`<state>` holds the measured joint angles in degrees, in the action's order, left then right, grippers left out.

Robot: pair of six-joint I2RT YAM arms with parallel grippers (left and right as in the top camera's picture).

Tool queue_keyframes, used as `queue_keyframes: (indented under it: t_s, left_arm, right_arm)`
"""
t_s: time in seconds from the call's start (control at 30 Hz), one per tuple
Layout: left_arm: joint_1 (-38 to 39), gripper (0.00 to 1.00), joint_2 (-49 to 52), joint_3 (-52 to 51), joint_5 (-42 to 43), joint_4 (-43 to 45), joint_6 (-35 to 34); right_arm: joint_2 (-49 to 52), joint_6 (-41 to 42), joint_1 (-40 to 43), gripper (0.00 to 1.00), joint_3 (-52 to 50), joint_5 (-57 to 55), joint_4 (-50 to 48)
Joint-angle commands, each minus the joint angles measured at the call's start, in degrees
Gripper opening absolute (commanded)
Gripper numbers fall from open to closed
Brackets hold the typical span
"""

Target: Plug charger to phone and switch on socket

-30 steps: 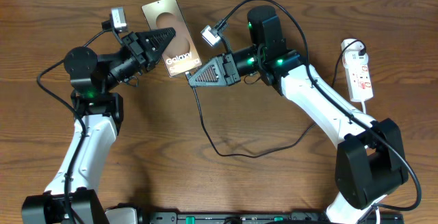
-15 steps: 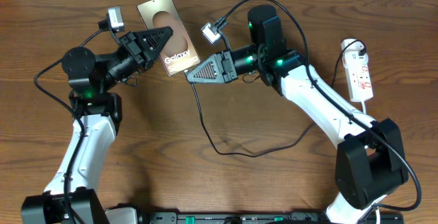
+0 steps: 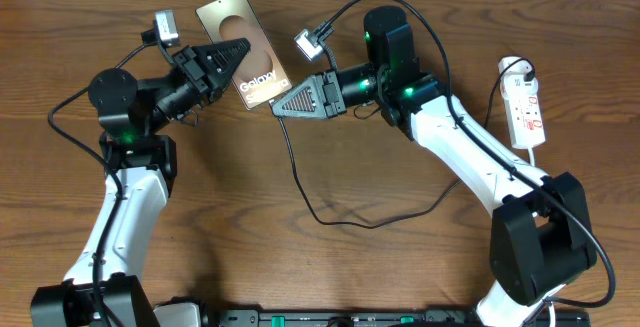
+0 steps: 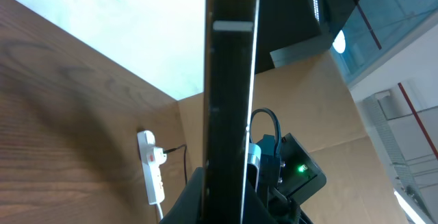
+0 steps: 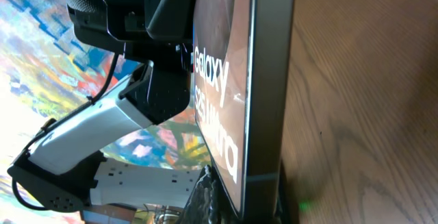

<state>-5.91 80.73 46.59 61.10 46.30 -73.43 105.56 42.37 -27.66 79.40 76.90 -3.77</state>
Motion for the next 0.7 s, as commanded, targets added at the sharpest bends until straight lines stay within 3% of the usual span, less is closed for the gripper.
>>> queue_keyframes:
  t_s: [0.0, 0.17, 0.27, 0.43, 0.67]
  left_arm:
    - [1.8, 0.07, -0.6, 0.5, 9.9, 0.0, 0.2]
    - [1.6, 0.07, -0.6, 0.5, 8.7, 0.1, 0.2]
    - [1.1, 0.07, -0.6, 0.5, 8.7, 0.1, 0.2]
    - [-0.2, 0.07, -0.6, 0.5, 8.9, 0.1, 0.6]
    - [-1.0, 0.07, -0.6, 0.5, 8.8, 0.1, 1.5]
  right_arm:
    - [0.3, 0.2, 0.2, 0.11, 0.9, -7.3, -1.2]
    - [0.3, -0.9, 0.2, 0.43, 0.9, -5.5, -1.2]
    - [0.3, -0.9, 0.3, 0.54, 0.9, -4.6, -1.2]
    - [0.3, -1.2, 1.2, 0.62, 0.9, -0.9, -1.2]
    - [0.3, -2.6, 1.5, 0.61, 0.9, 7.3, -0.7]
